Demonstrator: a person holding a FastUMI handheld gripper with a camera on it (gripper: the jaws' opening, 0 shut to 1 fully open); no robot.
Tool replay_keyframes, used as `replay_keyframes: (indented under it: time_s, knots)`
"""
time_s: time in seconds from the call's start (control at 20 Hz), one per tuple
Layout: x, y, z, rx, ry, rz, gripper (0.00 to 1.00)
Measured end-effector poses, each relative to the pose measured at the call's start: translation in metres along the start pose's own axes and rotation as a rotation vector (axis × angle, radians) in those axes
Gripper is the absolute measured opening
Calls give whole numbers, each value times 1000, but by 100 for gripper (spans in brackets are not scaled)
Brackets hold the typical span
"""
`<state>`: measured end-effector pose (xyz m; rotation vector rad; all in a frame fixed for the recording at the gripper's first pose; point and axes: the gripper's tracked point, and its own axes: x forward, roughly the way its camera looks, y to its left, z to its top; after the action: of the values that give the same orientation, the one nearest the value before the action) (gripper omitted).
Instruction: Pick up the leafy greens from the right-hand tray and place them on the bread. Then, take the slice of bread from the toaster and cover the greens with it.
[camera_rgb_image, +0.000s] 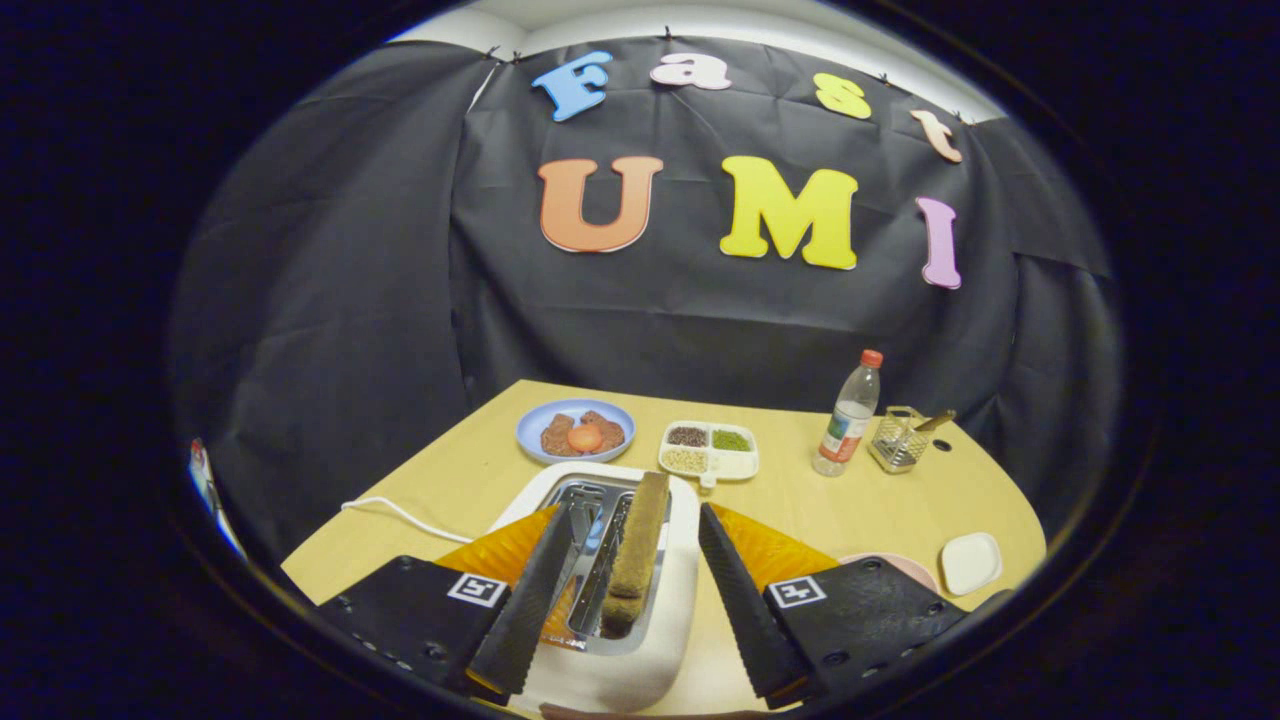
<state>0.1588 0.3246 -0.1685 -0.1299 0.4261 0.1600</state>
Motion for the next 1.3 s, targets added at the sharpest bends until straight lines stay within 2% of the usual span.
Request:
replay_keyframes:
  time_s: [0.1, 0.15, 0.25, 0.35, 0.45, 0.5, 0.55, 0.65, 0.95, 1.15, 1.3]
  knots:
    - [8, 0, -3, 3, 27, -17, 79]
    - [11, 0, -4, 9, 37, -25, 75]
    - [15, -6, -7, 10, 66, -56, 47]
    - [14, 4, -14, 36, 91, -24, 18]
    - [8, 8, -8, 33, 89, -15, 19]
    - [4, 5, -2, 24, 73, -36, 19]
    - [-5, 3, 5, 20, 58, -45, 9]
    - [-10, 9, 13, 26, 30, -45, 9]
    - [-63, 7, 73, 56, -103, -14, 8]
    - [-97, -14, 107, 80, -193, -17, 9]
    - [-113, -42, 110, 85, -239, -48, 9]
